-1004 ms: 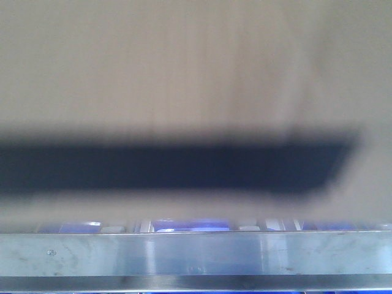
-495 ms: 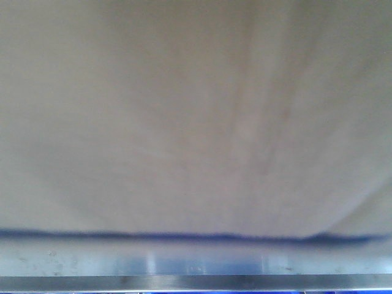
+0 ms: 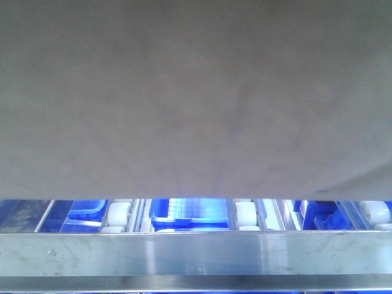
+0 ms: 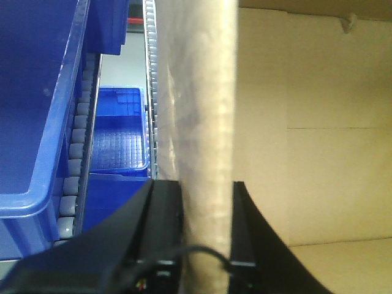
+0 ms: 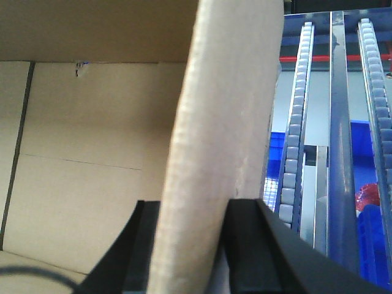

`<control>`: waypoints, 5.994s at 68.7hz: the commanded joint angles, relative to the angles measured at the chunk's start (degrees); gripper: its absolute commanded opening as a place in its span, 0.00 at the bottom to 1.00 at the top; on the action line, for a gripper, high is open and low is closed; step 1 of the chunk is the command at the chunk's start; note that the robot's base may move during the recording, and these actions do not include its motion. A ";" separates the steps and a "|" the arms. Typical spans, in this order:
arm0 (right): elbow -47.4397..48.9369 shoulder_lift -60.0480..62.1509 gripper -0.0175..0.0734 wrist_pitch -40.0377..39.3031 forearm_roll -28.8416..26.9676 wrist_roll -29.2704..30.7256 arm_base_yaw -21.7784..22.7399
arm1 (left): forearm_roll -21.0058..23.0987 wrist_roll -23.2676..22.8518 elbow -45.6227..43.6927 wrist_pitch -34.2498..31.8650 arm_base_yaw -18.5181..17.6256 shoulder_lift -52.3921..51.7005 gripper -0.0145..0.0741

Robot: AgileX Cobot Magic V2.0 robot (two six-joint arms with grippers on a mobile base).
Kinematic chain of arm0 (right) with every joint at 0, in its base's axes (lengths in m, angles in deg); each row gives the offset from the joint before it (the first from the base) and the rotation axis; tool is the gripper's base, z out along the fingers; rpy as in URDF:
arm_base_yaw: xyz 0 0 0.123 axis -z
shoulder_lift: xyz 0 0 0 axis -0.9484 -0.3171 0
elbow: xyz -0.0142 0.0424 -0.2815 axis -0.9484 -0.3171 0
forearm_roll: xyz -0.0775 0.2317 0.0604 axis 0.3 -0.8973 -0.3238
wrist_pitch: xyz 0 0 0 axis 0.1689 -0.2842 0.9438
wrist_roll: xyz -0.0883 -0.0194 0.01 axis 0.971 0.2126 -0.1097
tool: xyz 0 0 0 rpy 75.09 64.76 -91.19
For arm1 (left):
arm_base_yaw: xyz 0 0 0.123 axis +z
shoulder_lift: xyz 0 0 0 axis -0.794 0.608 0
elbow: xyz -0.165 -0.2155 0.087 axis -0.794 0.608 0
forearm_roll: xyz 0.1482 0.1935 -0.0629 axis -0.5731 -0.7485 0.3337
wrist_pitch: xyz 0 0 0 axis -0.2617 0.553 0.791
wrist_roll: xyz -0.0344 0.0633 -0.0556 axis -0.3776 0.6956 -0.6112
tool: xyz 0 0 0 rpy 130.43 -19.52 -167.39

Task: Grab box from left shelf to table start
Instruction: 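Lift the box with both grippers and pull it off the shelf, then hold the box with both grippers while the base drives to the table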

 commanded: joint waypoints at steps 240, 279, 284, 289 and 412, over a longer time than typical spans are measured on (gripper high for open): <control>1.70 -1.05 0.26 -7.78 -0.70 0.42 0.13 | 2.67 -0.16 21.71 -9.26 -0.36 0.64 0.06; 1.70 -1.05 0.26 -7.78 -0.70 0.42 0.13 | 3.02 -0.16 21.71 -9.26 -0.36 0.64 0.06; 1.70 -1.05 0.26 -7.78 -0.70 0.42 0.13 | 3.02 -0.16 21.71 -9.26 -0.36 0.64 0.06; 1.70 -1.05 0.26 -7.71 -0.70 0.42 0.13 | 3.02 -0.16 21.71 -9.26 -0.36 0.64 0.06; 1.70 -1.05 0.26 -7.56 -0.70 0.42 0.13 | 3.02 -0.16 21.71 -9.26 -0.36 0.64 0.06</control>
